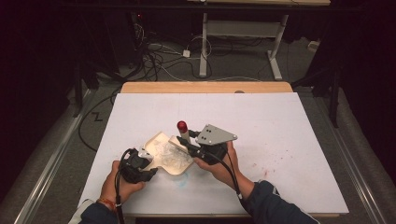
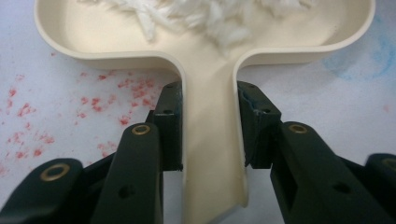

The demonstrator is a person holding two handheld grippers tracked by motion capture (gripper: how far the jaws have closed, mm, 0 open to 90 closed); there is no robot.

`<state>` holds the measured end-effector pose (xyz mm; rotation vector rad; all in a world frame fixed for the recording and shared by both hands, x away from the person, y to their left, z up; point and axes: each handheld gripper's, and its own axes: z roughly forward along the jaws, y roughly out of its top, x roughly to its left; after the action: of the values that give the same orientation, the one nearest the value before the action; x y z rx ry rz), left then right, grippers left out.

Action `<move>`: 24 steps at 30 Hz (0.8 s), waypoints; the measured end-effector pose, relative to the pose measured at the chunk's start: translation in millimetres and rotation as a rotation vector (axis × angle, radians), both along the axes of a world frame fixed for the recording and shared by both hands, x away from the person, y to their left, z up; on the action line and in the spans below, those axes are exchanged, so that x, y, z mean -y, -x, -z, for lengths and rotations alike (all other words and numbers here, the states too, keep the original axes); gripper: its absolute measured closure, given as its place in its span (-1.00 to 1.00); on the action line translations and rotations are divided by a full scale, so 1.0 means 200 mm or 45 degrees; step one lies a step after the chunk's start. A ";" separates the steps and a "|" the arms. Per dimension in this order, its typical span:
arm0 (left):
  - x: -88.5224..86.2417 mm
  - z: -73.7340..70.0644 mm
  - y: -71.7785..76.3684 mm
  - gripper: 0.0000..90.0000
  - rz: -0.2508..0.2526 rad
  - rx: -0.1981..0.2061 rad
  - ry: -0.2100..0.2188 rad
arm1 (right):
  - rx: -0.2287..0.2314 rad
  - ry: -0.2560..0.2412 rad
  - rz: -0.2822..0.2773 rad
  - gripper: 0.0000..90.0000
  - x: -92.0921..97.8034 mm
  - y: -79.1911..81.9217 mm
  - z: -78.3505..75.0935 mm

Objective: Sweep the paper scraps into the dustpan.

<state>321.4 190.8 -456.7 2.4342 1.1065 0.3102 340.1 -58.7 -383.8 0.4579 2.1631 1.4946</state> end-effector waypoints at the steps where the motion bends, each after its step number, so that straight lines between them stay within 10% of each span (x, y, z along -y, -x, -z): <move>1: 0.00 0.00 0.00 0.41 0.001 0.001 0.002 | 0.003 0.001 -0.010 0.56 -0.01 0.01 -0.01; 12: -0.01 0.00 0.00 0.41 0.005 -0.006 0.008 | 0.026 -0.004 -0.026 0.56 -0.01 0.02 -0.06; 24: -0.02 0.00 0.00 0.41 0.005 -0.010 0.012 | 0.041 -0.063 0.114 0.56 0.16 -0.17 -0.16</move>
<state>322.2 195.3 -456.7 2.4309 1.1041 0.2932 374.9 -90.6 -351.3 0.5367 2.0568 1.4992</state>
